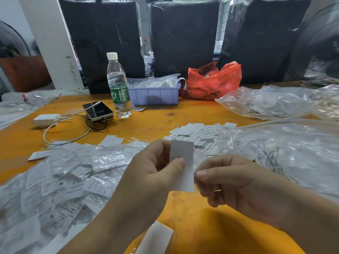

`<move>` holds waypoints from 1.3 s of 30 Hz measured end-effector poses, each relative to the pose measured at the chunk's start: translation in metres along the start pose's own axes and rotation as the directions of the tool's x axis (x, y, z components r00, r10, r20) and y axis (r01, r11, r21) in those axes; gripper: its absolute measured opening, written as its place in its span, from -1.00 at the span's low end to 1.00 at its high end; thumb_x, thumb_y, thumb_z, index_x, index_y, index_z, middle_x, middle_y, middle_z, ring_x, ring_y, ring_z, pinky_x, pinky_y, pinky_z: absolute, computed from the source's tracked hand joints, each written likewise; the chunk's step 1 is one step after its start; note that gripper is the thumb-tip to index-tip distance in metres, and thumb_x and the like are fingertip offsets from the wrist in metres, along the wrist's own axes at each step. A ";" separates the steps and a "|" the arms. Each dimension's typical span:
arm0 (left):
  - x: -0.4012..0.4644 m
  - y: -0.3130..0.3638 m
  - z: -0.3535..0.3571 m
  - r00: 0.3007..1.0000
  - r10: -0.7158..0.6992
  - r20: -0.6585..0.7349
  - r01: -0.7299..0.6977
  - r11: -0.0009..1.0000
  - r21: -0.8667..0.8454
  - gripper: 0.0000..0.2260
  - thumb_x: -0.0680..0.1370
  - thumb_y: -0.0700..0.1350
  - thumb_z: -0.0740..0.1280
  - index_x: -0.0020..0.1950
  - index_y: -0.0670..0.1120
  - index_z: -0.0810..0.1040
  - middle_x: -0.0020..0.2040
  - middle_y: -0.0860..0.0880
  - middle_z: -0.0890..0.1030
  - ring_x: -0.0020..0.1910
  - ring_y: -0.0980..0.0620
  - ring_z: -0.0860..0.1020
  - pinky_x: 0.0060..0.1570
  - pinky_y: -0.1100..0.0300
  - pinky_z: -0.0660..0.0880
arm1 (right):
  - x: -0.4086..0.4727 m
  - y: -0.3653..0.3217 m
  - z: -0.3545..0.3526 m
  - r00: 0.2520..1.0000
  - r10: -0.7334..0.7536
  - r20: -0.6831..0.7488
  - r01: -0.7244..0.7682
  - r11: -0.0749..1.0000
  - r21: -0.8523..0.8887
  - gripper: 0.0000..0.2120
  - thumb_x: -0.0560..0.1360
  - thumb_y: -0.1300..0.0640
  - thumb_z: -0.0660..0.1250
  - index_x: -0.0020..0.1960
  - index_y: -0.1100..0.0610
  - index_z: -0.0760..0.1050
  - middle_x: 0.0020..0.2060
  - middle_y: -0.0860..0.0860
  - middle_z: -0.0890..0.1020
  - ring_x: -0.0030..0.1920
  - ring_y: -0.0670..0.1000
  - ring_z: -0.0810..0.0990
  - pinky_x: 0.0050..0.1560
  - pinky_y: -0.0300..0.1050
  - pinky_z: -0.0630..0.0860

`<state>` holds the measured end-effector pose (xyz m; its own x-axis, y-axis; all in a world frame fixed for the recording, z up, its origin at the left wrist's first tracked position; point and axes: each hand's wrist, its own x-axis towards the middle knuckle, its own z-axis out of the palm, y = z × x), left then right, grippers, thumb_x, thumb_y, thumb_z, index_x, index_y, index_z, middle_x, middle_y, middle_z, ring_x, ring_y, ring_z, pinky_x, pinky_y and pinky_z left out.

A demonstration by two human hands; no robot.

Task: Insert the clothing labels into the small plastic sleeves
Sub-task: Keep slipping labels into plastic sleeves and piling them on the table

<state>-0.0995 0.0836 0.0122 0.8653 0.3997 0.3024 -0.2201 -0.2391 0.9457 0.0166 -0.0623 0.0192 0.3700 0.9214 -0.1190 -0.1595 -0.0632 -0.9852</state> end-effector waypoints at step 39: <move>-0.003 0.009 0.000 0.989 -0.031 -0.146 0.055 0.985 0.166 -0.77 0.40 0.05 0.19 -0.17 0.15 0.66 -0.27 0.03 0.61 -0.43 0.19 0.47 -0.44 0.29 0.42 | -0.005 -0.007 0.000 0.990 -0.097 0.098 0.102 0.994 -0.044 -0.88 0.22 0.13 0.43 -0.40 0.15 0.53 -0.43 0.11 0.49 -0.39 0.01 0.43 -0.31 -0.19 0.42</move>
<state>-0.1041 0.0804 0.0199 0.7965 0.5321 0.2871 -0.0942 -0.3599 0.9282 0.0157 -0.0668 0.0272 0.2922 0.9563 -0.0103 -0.0811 0.0140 -0.9966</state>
